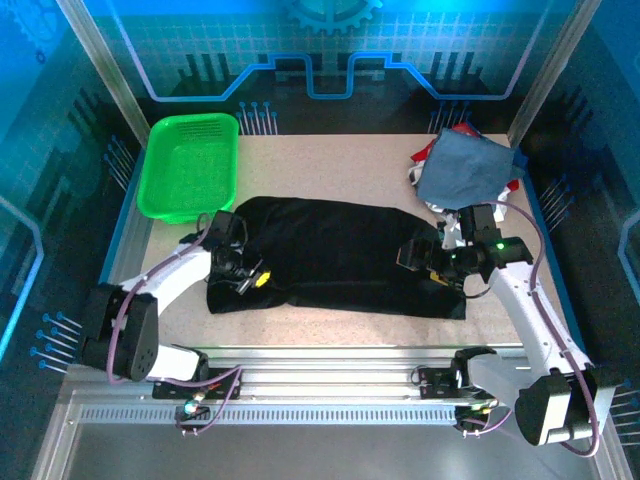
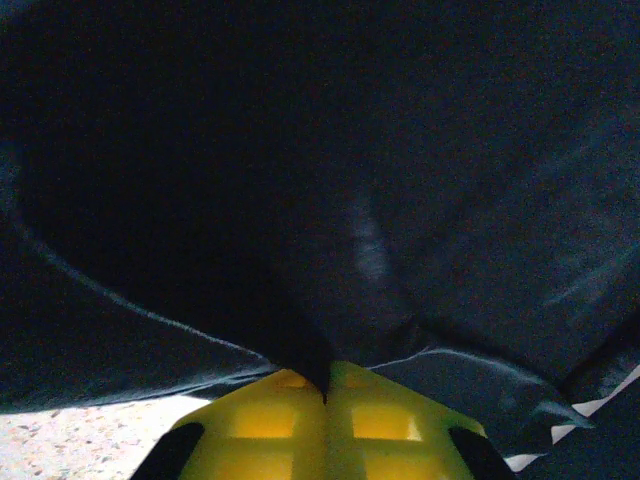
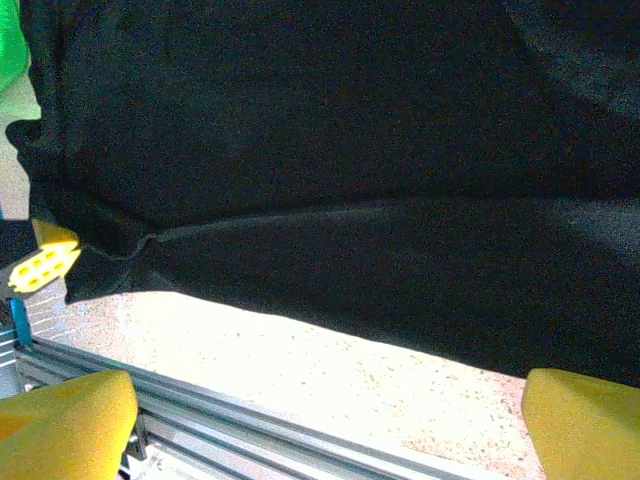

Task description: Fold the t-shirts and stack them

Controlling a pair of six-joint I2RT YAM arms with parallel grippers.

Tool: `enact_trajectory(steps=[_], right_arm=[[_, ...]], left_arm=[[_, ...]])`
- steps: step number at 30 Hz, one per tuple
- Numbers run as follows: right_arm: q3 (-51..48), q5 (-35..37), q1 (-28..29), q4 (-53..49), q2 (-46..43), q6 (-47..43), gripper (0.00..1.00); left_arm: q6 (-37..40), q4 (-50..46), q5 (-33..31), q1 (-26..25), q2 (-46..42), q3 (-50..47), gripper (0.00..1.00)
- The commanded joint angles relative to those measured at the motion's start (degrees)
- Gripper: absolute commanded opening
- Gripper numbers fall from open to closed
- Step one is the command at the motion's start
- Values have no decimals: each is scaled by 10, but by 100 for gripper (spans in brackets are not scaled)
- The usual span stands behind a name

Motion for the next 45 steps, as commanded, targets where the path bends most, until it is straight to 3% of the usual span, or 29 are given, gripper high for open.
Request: enact_trajectory(steps=[1,13,24,27,30,31,36,39,43,45], right_arm=[[-7,-12,9,9,6,-1,100],[-14,-20,9,23,20,-1,100],[-40,-22,9,35,30,4,100],[-45,-18,9,35,34,5,100],[-50,-4,10,29,37,11,100],[-49,13,10,19,41,13,100],[-49,105,11,7,80,22,100],[-50,126,19,45,119,43,93],[-20,151,56,75,202,46,74],[-4,164,75,84,238,49,68]], left_arm=[[67,-30,-8,-3,49,60,0],[253,-141,-29,-24,237,275,0],[293,-154,-43,-33,315,337,2],[284,-145,-71,-33,304,337,17],[260,-114,-102,-33,244,321,56],[248,-115,-107,-33,222,319,62],[194,-110,-103,-46,98,274,76],[171,-94,-90,-48,57,203,72],[163,-55,-103,-47,42,107,45],[157,-37,-117,-40,47,75,38]])
